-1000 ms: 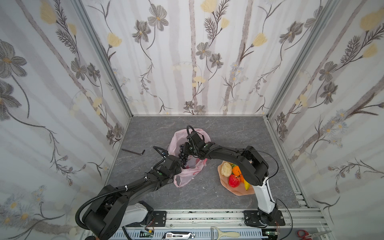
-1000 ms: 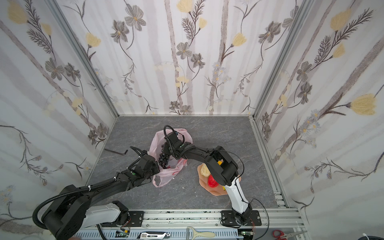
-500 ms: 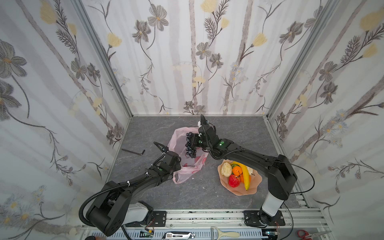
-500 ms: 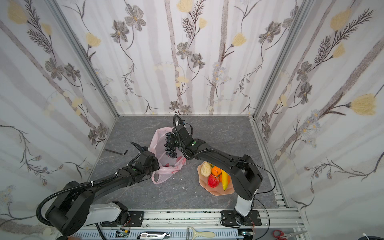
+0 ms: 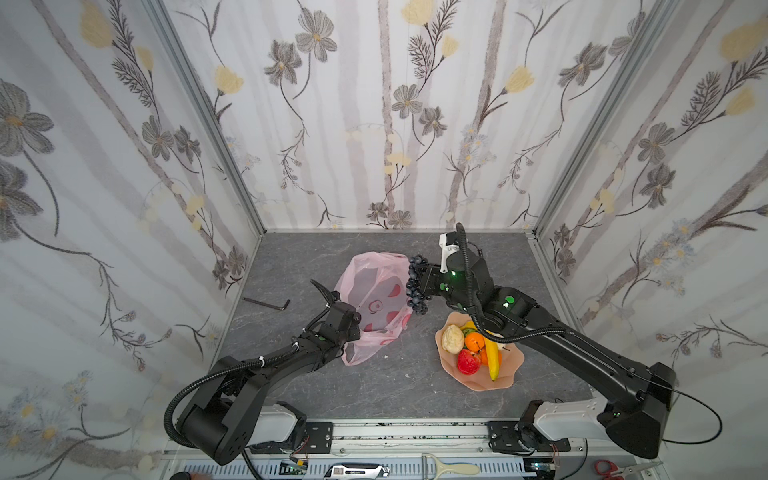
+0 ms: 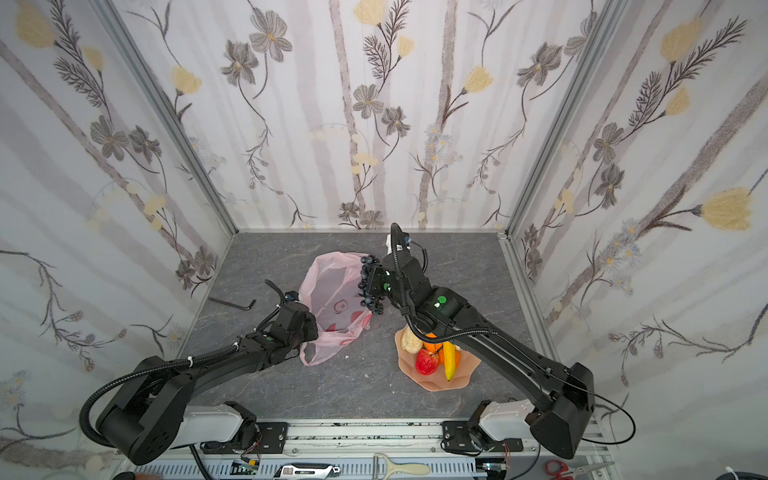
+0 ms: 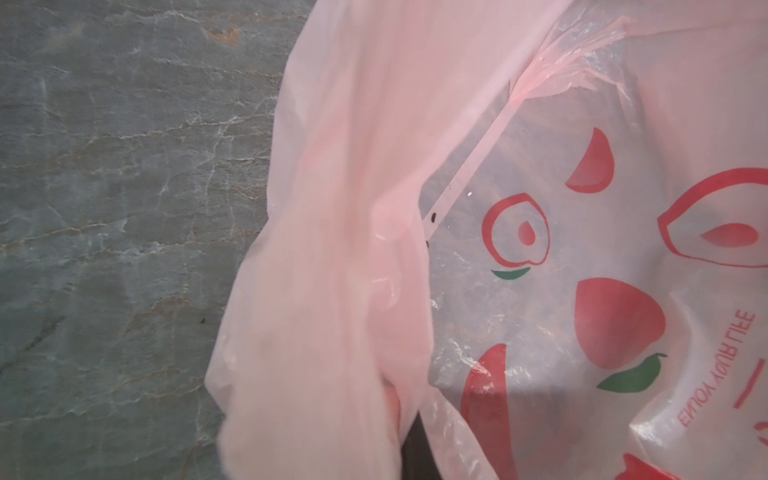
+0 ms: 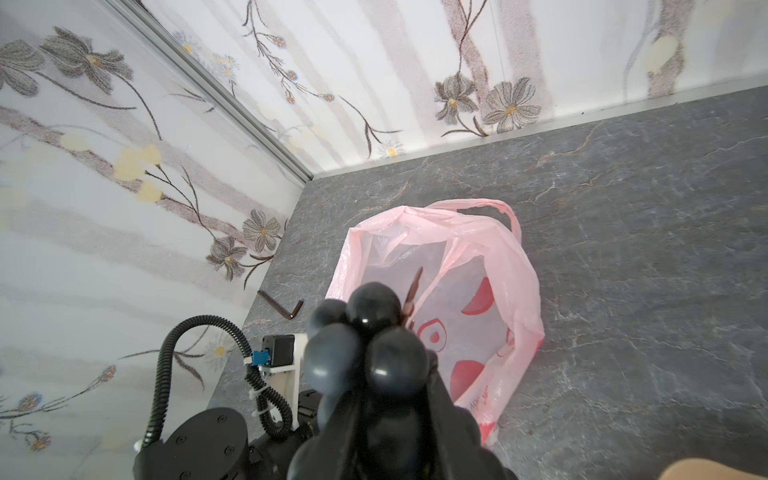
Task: Take the fake fruits out of the plastic bag
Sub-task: 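Lift the black grapes out of the bag toward the bowl with the right gripper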
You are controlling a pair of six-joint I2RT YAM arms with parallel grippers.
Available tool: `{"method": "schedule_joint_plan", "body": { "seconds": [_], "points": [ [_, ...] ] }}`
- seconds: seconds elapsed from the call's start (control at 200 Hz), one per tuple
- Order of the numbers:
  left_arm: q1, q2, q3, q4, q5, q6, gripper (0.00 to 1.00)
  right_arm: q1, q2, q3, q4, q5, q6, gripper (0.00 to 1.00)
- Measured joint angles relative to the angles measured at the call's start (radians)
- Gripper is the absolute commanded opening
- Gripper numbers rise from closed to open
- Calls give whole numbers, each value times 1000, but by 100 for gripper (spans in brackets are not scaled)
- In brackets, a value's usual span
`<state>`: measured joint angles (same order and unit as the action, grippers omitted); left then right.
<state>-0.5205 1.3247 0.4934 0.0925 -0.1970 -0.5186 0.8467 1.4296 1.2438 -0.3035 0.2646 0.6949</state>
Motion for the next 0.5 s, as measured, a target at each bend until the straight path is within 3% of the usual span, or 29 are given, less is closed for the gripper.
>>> {"method": "schedule_joint_plan", "body": {
  "seconds": [0.5],
  "points": [
    [0,-6,-36,98,21,40,3,26,-381,-259,-234,42,130,23]
  ]
}}
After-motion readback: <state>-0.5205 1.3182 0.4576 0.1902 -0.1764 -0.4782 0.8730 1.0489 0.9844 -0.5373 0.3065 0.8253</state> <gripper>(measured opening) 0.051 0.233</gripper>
